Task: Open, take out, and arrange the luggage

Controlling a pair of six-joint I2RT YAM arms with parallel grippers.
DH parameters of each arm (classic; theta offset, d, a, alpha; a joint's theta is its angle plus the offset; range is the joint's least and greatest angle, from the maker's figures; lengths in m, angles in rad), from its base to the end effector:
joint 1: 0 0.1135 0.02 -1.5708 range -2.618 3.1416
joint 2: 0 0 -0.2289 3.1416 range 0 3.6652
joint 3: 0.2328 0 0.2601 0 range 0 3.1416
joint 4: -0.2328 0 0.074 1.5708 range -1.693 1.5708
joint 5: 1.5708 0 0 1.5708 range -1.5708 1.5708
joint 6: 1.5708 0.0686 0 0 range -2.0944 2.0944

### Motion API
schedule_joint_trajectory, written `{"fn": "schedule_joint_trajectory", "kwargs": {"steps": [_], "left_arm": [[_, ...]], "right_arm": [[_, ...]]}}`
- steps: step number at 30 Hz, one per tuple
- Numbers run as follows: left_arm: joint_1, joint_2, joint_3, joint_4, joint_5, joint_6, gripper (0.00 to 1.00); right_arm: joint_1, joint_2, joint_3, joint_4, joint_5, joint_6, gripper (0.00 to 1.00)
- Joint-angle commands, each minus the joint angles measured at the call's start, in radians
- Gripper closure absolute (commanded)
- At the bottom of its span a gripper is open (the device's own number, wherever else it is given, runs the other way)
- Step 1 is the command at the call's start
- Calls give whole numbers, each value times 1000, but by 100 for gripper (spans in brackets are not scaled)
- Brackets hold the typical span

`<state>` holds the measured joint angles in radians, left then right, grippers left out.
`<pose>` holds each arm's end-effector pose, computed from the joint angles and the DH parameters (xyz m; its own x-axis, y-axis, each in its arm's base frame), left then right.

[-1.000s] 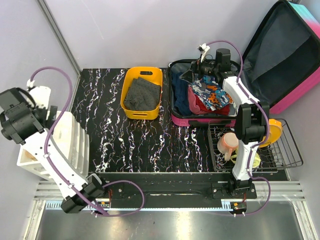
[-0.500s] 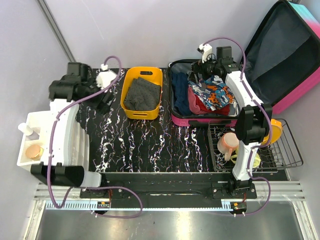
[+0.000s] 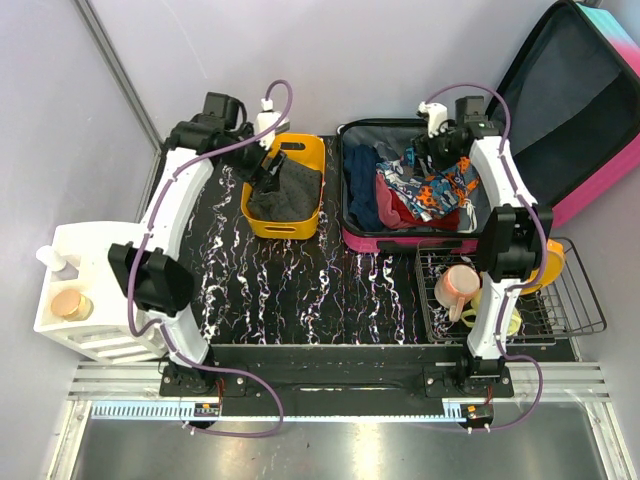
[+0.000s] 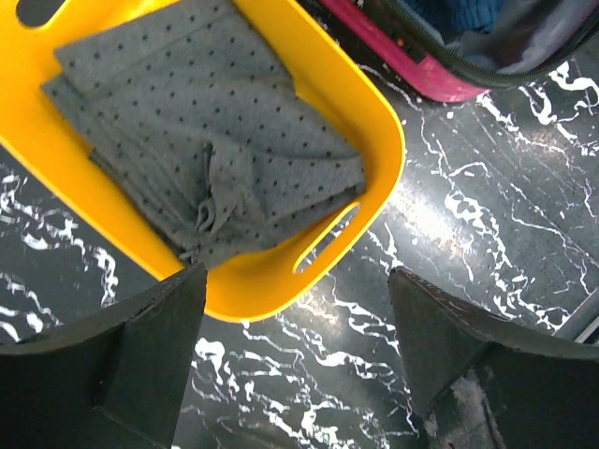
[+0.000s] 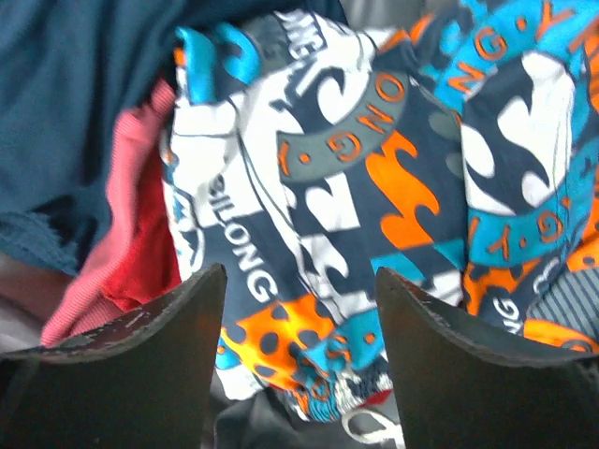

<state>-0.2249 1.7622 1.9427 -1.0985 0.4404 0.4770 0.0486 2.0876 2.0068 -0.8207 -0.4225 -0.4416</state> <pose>0.3682 -0.1142 0.3346 -0.4794 0.5357 -0.6951 0.7590 0.6507 -0.0220 0.4730 0.0512 0.2448 -0.5807 -0.4185 -0.6984 -0.6046 0.7962 0.0256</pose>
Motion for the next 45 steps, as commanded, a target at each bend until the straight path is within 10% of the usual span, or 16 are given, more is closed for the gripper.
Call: {"fn": "schedule_joint_trajectory", "kwargs": {"steps": [1,24,45], "left_arm": [[-31,49,94,60,64,-26,17],[-67,71,45,112,70,-89,18],[-76,89,53,112,70,-77,18]], "right_arm": [[-23,-17,-3,-78,-30,-115,32],[57,-6,-154,-71,30,-267,18],[33,-26,-122,-18,54,-237,100]]}}
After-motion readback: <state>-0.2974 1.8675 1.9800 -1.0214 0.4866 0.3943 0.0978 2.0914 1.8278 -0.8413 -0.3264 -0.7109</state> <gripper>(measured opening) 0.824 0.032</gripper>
